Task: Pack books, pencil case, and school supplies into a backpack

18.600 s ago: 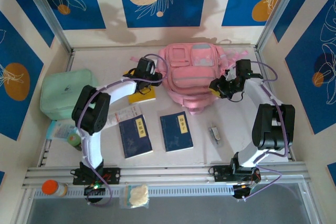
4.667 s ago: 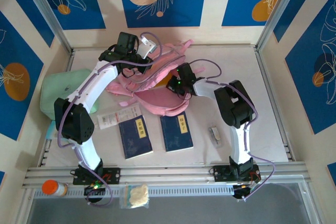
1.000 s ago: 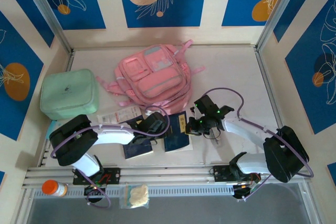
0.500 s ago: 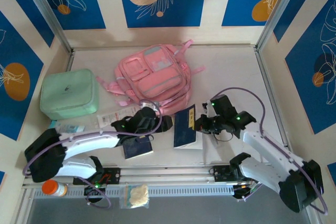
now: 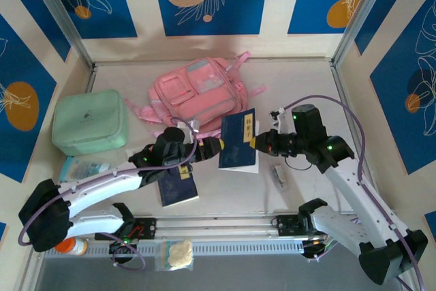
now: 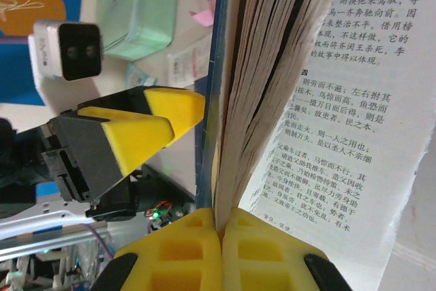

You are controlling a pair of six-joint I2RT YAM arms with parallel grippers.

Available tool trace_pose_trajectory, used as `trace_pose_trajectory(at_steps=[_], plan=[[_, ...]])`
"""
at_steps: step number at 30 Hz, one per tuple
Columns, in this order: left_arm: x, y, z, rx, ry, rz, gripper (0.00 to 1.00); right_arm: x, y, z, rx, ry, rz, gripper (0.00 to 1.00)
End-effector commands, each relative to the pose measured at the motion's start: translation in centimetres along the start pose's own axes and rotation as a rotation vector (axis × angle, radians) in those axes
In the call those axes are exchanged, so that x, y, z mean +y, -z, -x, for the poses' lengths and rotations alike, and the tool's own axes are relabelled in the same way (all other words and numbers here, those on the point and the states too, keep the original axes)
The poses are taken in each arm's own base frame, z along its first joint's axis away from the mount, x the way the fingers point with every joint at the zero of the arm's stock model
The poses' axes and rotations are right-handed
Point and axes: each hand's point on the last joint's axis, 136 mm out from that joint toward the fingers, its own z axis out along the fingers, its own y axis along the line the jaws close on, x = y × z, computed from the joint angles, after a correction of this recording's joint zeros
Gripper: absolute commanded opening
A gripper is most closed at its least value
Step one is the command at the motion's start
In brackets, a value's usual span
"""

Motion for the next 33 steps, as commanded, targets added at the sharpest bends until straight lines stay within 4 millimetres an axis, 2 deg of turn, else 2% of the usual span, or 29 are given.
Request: trace_pose_trajectory(at_steps=[1, 5, 9, 13, 17, 20, 22, 25, 29, 30, 33], plan=[[-4.5, -0.4, 0.8, 0.023, -0.02, -0.176, 0.67, 3.7, 0.8, 1.6, -0.008, 0.085, 0.141, 0.0], [-6.0, -0.9, 1.1, 0.023, -0.004, -0.261, 0.64, 4.4, 0.6, 2.4, -0.023, 0.104, 0.185, 0.0], [-7.5, -0.5, 1.6, 0.007, -0.011, -0.322, 0.56, 2.5, -0.5, 2.6, -0.013, 0.081, 0.165, 0.0], [-8.1, -0.1, 1.8, 0.004, -0.034, -0.326, 0.46, 0.9, -1.2, 2.3, 0.01, 0.071, 0.141, 0.0], [-7.9, 0.2, 2.1, -0.014, -0.037, -0.314, 0.33, 0.2, -1.2, 2.2, 0.014, 0.051, 0.143, 0.0], [-8.3, 0.3, 2.3, -0.02, -0.048, -0.316, 0.18, 0.0, -1.2, 2.1, 0.01, 0.046, 0.14, 0.0], [-8.6, 0.4, 2.5, -0.021, -0.06, -0.317, 0.11, -0.5, -1.3, 2.2, 0.008, 0.033, 0.127, 0.1], [-9.0, 0.6, 2.9, -0.039, -0.062, -0.322, 0.04, -1.1, -1.1, 2.3, 0.006, -0.002, 0.123, 0.34], [-10.4, 0.9, 3.5, -0.047, -0.075, -0.352, 0.01, -1.5, -0.7, 2.4, 0.005, -0.056, 0.178, 0.68], [-10.8, 1.1, 3.7, -0.052, -0.077, -0.362, 0.0, -1.4, -0.7, 2.4, 0.015, -0.069, 0.208, 0.74], [-11.7, 1.3, 4.2, -0.066, -0.065, -0.401, 0.0, -0.6, -1.2, 2.0, 0.067, -0.096, 0.309, 0.8]])
